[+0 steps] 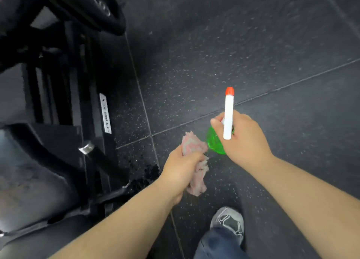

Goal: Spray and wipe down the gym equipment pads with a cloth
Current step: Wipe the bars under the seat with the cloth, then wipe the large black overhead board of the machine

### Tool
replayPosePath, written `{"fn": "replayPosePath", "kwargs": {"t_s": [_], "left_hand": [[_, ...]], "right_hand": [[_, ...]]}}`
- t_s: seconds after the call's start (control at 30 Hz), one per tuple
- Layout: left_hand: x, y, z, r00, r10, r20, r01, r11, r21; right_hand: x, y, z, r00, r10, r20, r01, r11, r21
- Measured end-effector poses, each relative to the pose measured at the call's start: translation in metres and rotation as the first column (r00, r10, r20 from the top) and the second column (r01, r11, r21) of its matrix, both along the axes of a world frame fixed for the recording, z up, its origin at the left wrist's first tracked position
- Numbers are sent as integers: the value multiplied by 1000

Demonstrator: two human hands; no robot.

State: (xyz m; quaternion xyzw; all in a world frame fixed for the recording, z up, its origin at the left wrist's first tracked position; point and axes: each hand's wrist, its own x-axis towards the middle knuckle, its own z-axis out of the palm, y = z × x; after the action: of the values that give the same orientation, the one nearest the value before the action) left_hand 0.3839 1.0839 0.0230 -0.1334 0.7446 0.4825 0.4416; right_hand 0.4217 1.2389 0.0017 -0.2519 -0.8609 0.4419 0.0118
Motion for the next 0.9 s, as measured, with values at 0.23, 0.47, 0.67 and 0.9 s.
{"fn": "replayPosePath", "kwargs": {"t_s": [0.23,0.47,0.67,0.9], "left_hand": [[-28,92,80,937,-327,-123,319,945,-76],[-61,163,105,804,-556,-210,525,830,-187],[-112,208,119,579,-779,-239,719,627,-302],[-201,237,63,410,-907,-96,879,421,-226]], "right_hand": [[31,84,80,976,-216,1,216,976,22],[60,128,111,950,-310,24,310,951,-2],[51,141,111,899,-404,170,427,894,-134],[-12,126,60,801,-542,253,584,800,-135]]}}
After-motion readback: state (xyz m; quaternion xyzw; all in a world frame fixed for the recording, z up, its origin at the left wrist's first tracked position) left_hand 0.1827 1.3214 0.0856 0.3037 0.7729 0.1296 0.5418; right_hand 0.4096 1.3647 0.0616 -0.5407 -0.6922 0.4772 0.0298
